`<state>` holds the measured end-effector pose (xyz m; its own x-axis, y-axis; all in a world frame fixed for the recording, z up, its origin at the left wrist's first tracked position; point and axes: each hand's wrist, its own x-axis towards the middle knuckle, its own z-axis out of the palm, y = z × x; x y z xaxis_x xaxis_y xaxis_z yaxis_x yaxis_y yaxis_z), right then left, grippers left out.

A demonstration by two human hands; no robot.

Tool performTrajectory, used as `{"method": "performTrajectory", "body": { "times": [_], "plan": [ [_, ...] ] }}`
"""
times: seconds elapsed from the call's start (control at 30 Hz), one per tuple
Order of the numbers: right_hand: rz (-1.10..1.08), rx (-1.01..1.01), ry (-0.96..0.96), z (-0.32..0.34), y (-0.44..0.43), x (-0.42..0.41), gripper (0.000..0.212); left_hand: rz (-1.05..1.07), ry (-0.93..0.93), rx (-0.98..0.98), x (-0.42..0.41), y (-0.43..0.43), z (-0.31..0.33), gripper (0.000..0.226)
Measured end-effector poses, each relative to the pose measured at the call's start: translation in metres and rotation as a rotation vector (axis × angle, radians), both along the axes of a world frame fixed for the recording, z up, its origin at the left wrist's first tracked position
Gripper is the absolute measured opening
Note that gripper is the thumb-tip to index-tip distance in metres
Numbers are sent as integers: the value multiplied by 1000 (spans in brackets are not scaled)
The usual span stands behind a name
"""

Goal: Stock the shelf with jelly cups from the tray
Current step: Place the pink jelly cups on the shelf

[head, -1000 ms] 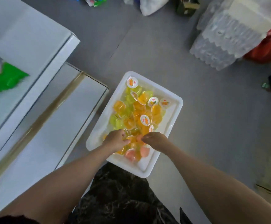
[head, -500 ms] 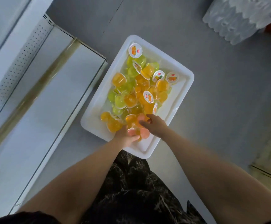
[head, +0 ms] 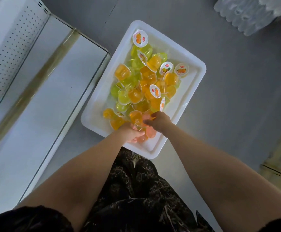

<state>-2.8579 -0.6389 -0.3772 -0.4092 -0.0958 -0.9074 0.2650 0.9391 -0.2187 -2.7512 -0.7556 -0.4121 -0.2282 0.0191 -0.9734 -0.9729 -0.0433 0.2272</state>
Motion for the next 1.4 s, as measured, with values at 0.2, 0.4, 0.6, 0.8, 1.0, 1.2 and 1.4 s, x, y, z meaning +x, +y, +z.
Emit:
{"method": "performTrajectory", "body": {
  "times": [0.2, 0.4, 0.6, 0.8, 1.0, 1.2, 1.4],
  "plan": [
    [-21, -23, -15, -2, 1, -7, 55, 2, -26, 63, -2, 3, -6, 27],
    [-106, -38, -54, -6, -1, -4, 58, -20, -57, 85, -3, 0, -9, 35],
    [-133, -60, -77, -6, 1, -4, 60, -7, -63, -31, -6, 7, -8, 29],
    [-101, -71, -67, -6, 3, -5, 62, -51, -67, -164, -4, 16, -14, 37],
    [-110, -100, -46, -6, 6, -4, 61, -21, -105, -144, -5, 16, -10, 48],
    [-142, -136, -68, -3, 8, -4, 57, 36, -109, -99, -5, 17, -8, 46],
    [-269, -208, -103, 21, 14, -7, 43, 51, -54, -79, -1, 16, 18, 47]
  ]
}}
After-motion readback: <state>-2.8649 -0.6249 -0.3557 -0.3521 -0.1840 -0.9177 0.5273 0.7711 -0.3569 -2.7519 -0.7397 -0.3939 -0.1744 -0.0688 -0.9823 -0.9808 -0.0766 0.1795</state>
